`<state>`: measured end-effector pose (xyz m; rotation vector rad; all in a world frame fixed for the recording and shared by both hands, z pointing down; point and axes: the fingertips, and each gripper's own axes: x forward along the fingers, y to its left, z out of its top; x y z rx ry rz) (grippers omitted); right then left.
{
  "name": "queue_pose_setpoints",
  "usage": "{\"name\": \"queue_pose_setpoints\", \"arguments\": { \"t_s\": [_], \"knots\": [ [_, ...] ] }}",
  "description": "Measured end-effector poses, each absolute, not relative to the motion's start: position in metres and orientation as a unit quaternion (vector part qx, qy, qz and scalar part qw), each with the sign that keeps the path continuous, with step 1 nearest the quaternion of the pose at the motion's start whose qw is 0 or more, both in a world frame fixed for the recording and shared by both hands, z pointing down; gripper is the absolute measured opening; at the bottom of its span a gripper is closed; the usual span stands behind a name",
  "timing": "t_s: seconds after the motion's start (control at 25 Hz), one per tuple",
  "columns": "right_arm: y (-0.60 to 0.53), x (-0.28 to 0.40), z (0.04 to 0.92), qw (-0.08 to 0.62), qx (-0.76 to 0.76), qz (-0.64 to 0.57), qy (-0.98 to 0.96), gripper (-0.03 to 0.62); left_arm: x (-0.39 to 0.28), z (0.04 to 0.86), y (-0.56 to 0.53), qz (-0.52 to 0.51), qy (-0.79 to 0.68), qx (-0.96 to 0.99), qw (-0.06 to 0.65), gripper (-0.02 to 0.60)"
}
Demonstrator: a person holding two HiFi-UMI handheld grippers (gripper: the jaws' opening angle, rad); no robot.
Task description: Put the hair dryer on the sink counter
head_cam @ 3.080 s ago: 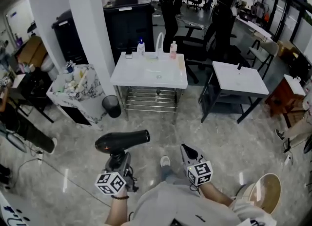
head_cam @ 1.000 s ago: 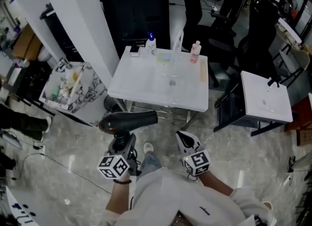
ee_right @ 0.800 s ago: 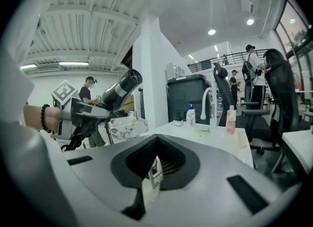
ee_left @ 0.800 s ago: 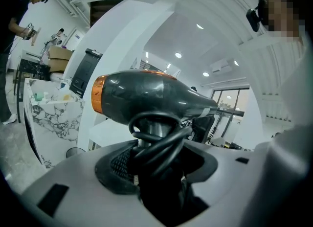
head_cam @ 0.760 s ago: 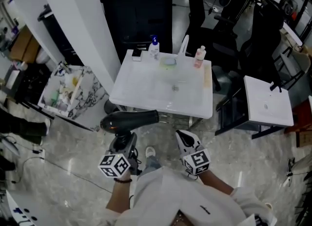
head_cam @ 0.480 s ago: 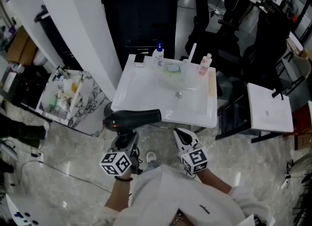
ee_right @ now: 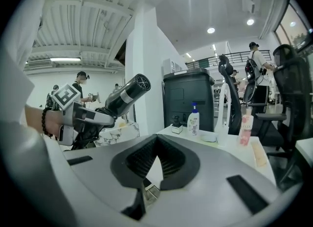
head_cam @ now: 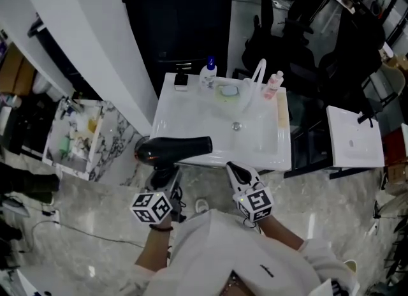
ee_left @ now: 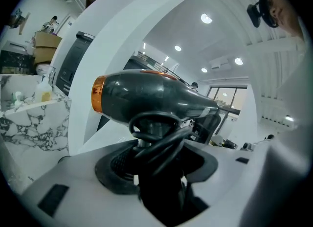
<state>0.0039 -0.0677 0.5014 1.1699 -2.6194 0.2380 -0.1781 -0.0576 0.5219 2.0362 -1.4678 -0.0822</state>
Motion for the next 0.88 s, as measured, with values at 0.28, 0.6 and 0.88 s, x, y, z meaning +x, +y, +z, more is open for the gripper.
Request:
{"name": "queue_pose_setpoints", "arguments": {
  "t_s": [0.28,0.6,0.88],
  "knots": [
    [-0.086,-0.016,0.512,0.13,0.399,0.098,-0.902,0.017,-0.198,0.534,-0.08,-0.007,-0.557,0.771,0.31,0.25],
    [-0.117,-0.019,0.518,0.141,0.387,0.101,-0.906,0.017,-0.202,0.546,-0.116,0.009,-0.564,0.76,0.324,0.25],
    [-0.165,-0.03,0.526,0.155,0.36,0.104,-0.914,0.017,-0.198,0.548,-0.163,0.021,-0.574,0.753,0.321,0.25]
  ]
}}
